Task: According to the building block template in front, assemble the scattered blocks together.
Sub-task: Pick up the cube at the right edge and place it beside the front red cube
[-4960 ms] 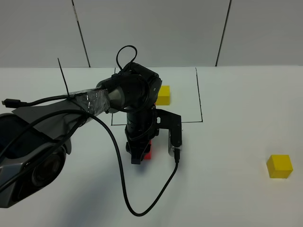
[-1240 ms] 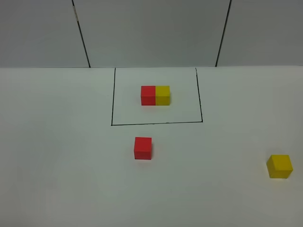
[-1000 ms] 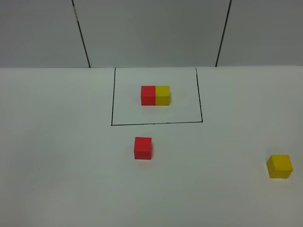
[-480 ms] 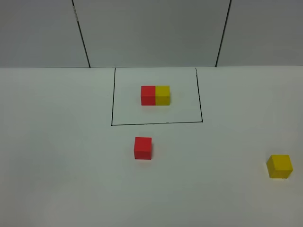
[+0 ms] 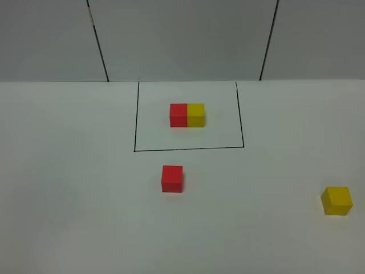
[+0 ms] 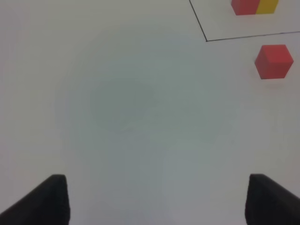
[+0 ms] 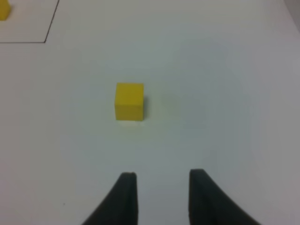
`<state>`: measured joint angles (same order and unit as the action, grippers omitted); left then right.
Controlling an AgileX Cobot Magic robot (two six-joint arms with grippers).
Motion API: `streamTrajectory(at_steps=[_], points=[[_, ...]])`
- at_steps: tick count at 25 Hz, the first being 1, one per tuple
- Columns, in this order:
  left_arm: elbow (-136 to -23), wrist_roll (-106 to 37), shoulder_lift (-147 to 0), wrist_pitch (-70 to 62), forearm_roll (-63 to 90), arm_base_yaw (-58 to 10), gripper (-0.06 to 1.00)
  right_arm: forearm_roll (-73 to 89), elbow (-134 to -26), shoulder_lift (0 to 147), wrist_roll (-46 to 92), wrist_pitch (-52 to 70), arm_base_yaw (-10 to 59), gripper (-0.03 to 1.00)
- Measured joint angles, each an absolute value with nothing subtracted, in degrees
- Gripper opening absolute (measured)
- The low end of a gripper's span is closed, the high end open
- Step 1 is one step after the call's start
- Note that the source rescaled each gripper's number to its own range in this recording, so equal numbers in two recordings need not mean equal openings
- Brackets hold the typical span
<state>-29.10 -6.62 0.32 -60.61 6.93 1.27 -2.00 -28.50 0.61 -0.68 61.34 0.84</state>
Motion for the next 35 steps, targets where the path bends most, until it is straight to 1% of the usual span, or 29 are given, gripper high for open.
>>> streamTrajectory(at_steps=[35], points=[[-29.1,-6.3,0.3,-60.6,6.9,1.3,0.72,-2.0,-28.5,0.6,-0.7,61.3,0.8,0.0]])
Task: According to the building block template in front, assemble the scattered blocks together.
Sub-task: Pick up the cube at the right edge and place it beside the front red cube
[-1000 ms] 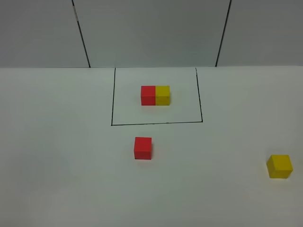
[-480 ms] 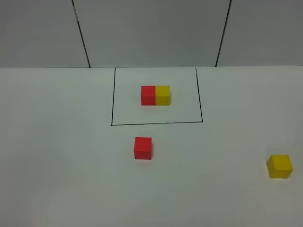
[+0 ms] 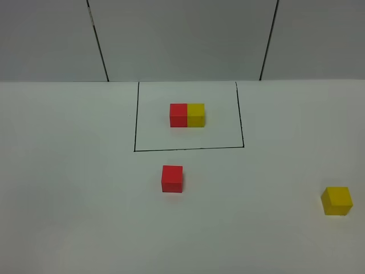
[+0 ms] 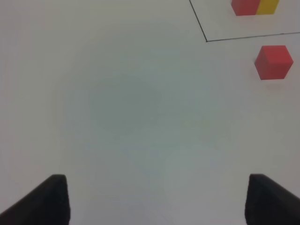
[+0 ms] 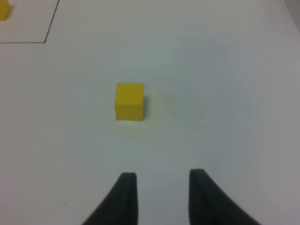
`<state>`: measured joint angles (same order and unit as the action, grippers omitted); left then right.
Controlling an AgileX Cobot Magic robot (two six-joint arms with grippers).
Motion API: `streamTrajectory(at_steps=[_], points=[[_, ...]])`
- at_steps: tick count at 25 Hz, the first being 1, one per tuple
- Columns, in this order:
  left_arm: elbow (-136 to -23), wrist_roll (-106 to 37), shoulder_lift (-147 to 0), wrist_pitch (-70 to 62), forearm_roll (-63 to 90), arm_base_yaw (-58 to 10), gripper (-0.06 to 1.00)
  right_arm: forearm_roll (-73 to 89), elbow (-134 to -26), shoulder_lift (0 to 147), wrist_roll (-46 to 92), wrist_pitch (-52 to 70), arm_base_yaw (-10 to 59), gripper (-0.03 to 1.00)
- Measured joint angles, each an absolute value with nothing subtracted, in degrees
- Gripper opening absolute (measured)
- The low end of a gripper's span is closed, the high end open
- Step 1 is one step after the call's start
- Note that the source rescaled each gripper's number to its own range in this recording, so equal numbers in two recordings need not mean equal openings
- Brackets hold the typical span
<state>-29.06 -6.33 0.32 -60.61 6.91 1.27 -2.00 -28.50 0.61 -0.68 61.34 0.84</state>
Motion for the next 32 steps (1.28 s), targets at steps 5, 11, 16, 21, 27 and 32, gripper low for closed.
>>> streamTrajectory(at_steps=[5,11,16,21,27,32], points=[[-29.1,-6.3,0.3,-60.6,6.9,1.3,0.72,-1.8,-28.5,0.6,-0.7,61.3,0.8,0.0],[-29.1,-6.3,0.3,-60.6,6.9,1.3,0.72,-1.0,-28.5,0.6,-0.9,61.3,0.8,0.12],[-29.1,-6.3,0.3,-60.6,6.9,1.3,0.72,1.1,-28.6,3.9,-0.9,61.0,0.8,0.61],[-29.1,-6.3,0.3,-60.6,6.9,1.3,0.72,1.6,-29.9,14.9,-0.9,56.1,0.8,0.97],[-29.1,-6.3,0.3,-60.6,6.9,1.3,0.72,4.9,-32.5,39.8,2.6,48.7,0.8,1.0],[-29.1,-6.3,0.3,-60.5,6.9,1.3,0.72,8.2,-39.7,61.7,5.0,44.5,0.8,1.0]])
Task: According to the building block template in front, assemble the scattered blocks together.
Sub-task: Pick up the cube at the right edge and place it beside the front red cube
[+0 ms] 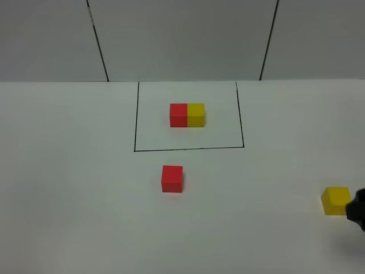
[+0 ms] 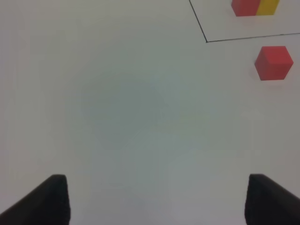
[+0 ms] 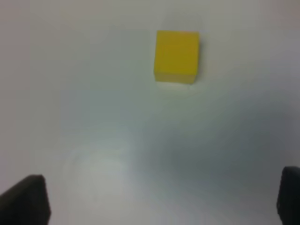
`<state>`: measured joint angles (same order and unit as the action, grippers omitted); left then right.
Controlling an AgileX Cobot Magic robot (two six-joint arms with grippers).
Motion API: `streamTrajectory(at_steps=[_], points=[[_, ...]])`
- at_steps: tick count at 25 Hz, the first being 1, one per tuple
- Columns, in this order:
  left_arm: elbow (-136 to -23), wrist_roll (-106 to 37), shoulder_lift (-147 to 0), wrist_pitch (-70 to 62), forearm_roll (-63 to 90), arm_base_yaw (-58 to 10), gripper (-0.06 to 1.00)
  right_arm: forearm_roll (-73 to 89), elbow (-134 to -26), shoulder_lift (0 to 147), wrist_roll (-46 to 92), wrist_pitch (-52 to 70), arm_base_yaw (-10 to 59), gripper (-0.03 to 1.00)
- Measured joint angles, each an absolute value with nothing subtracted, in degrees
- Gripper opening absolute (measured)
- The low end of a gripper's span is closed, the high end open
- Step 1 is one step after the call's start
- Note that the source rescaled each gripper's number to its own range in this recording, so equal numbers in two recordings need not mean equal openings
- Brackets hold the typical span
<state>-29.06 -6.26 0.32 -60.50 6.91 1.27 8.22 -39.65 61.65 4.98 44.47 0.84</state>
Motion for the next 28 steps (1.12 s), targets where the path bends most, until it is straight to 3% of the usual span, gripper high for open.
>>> streamTrajectory(at_steps=[9,20,24,27,28], points=[[-29.1,-6.3,0.3,-60.5,7.0,1.3,0.72,10.1,-50.6,89.3,5.2,40.2,3.6,1.0],[-29.1,-6.3,0.3,-60.4,7.0,1.3,0.72,8.7,-51.5,101.5,5.1,32.0,4.2,0.96],[-29.1,-6.3,0.3,-60.4,7.0,1.3,0.72,8.6,-51.5,103.9,4.9,31.2,4.2,0.77],[-29.1,-6.3,0.3,-60.4,7.0,1.3,0.72,7.9,-51.5,104.3,3.3,31.2,4.2,0.43],[-29.1,-6.3,0.3,-60.4,7.0,1.3,0.72,7.2,-51.5,104.3,2.7,31.3,4.2,0.27]])
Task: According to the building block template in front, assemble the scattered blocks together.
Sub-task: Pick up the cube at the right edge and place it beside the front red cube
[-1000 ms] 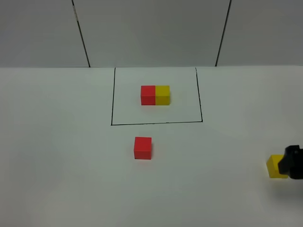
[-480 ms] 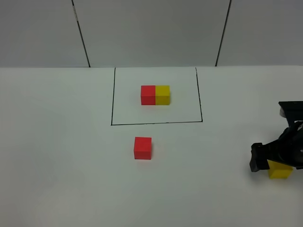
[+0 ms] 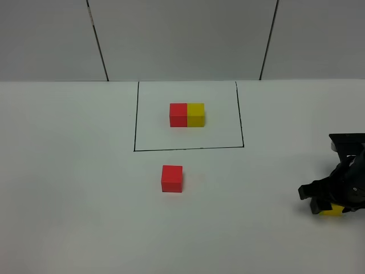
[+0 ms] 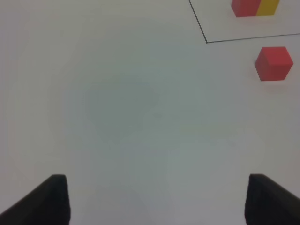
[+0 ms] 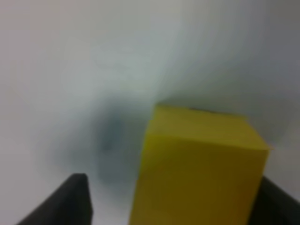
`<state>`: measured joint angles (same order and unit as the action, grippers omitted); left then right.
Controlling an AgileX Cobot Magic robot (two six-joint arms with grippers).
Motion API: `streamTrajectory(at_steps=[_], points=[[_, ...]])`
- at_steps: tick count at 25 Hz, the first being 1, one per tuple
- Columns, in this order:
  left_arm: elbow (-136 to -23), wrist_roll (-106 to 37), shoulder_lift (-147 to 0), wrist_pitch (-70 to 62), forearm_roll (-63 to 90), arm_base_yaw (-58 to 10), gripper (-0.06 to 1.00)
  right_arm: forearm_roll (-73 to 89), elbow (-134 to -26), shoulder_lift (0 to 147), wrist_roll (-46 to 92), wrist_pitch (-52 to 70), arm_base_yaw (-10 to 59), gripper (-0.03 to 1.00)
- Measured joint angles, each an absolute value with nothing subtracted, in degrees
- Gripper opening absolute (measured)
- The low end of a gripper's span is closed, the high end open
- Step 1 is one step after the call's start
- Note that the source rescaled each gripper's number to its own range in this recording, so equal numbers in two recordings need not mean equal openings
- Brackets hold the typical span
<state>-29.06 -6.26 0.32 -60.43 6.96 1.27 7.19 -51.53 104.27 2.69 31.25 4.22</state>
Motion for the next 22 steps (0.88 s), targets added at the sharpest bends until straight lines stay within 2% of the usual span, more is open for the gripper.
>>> streamTrajectory(at_steps=[1,8,11,16,22], points=[[-29.1,-6.3,0.3,-60.4,7.0,1.3,0.72,6.7,-51.5,104.3,1.9,31.4,4.2,0.24],[-29.1,-6.3,0.3,-60.4,7.0,1.3,0.72,0.0,-54.8,104.2,4.0,36.6,5.3,0.24],[-29.1,-6.3,0.3,-60.4,7.0,1.3,0.72,-3.7,-60.5,103.9,13.1,43.1,8.9,0.24],[-29.1,-6.3,0.3,-60.4,7.0,1.3,0.72,-5.0,-70.6,104.2,36.8,52.4,15.7,0.24],[-29.1,-6.3,0.3,-60.4,7.0,1.3,0.72,-5.6,-83.7,111.3,46.7,61.5,23.2,0.24]])
